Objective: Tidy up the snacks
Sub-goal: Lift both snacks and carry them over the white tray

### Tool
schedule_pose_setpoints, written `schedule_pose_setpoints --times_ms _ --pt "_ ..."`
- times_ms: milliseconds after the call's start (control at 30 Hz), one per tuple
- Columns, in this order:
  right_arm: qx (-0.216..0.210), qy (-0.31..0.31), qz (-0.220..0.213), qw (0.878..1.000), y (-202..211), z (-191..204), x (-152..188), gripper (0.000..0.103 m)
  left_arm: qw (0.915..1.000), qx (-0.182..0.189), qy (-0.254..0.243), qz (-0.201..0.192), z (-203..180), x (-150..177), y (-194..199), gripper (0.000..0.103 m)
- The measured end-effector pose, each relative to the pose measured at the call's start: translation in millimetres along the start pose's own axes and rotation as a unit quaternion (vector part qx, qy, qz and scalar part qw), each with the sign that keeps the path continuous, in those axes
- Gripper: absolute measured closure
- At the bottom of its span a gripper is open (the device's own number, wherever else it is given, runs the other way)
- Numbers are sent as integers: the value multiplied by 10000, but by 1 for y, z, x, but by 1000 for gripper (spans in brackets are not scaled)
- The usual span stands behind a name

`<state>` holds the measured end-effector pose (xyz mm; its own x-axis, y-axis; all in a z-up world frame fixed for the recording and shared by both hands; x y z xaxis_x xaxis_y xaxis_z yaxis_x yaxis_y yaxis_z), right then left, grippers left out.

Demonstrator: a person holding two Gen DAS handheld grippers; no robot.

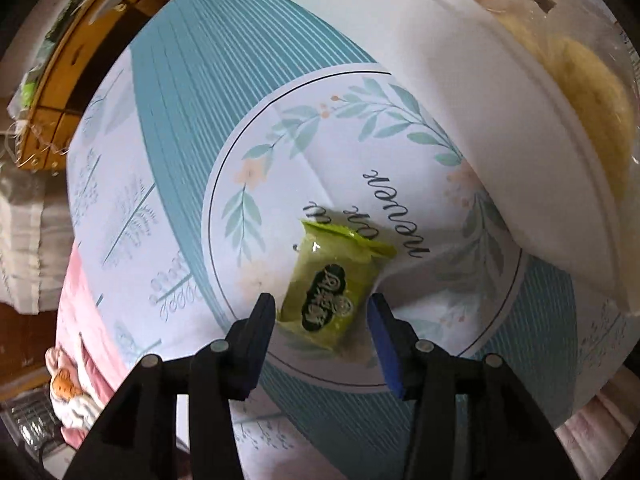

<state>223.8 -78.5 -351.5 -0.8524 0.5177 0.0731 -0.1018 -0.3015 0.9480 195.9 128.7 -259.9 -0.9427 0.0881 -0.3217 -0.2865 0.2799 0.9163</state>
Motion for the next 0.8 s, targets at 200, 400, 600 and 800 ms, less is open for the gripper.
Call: schedule_pose_setpoints --times_ms 200,400,600,800 --pt "480 -184 -96 9986 -4 1 -2 61 10000 39 7 29 12 -1 -2 61" --pt "602 -265 -32 9978 -5 4 2 66 10000 11 3 21 19 -2 0 61" --pt "372 -262 233 9987 0 2 12 67 9995 -68 180 -246 19 -11 10 61" --pt "-160 -126 618 9979 18 4 27 67 9965 -316 492 -594 17 -23 23 61"
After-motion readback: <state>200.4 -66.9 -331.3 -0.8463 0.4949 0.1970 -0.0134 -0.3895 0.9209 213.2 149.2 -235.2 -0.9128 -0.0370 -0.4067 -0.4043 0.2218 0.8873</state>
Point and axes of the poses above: each gripper's, at about its wrist camera, not at the fingertips, and y roughly against the way its jaws point, z to its left, x to its underside, the point moved 9 cm from there along -y, roughly the way its jaws point, and after that the axes turned 7 degrees about -x, right-handed, at the moved point
